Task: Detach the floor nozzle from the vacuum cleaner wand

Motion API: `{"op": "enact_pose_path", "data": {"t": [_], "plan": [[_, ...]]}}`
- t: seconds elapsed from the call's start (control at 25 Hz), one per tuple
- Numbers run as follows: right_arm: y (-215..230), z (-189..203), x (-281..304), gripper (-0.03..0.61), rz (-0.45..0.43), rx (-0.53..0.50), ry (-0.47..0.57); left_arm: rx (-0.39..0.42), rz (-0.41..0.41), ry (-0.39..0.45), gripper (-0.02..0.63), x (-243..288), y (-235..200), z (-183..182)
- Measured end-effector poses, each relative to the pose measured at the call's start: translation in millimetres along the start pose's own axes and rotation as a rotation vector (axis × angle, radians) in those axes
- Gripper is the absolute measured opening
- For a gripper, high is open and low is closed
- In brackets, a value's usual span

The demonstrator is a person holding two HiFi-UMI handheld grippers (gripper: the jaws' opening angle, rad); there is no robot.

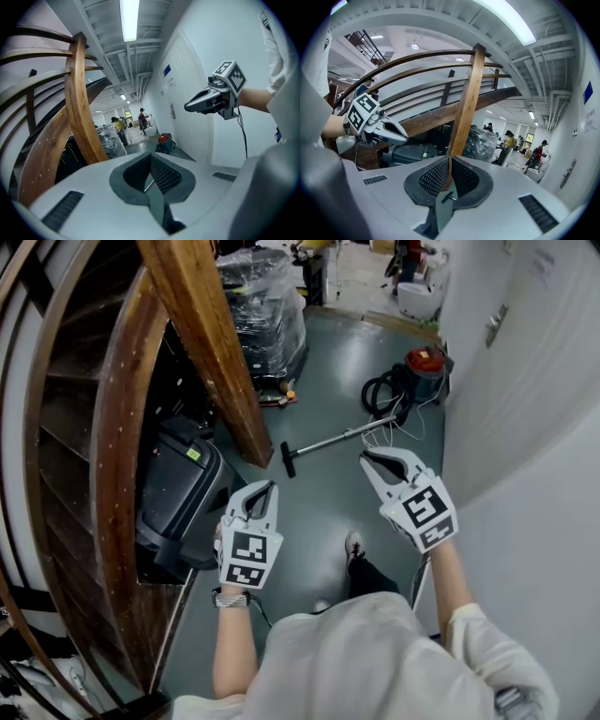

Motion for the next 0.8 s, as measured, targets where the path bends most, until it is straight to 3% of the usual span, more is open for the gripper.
{"op": "enact_pose_path", "data": {"t": [0.2, 0.68, 0.8], "plan": [[29, 1, 47, 0.034, 0.004, -0.006, 0.033, 0.012, -0.001, -0.014, 0.0, 44, -34, -8], [157, -14, 212, 0.034, -0.04, -0.192, 0.096, 0.038, -0.119, -0.006, 0.0, 173, -164, -71], [180, -16, 235, 0.034, -0.033, -0.168, 0.097, 0.036, -0.13, -0.01, 0.0, 193, -181, -83]]}}
Point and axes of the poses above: the fingertips, and each gripper's own axes: x forward along the fingers, y to its right, z out of its underside, the point moved 7 cm from there along -x, backward along the fingers, and after that the axes turned 15 degrees about z, right-handed, at the moved point
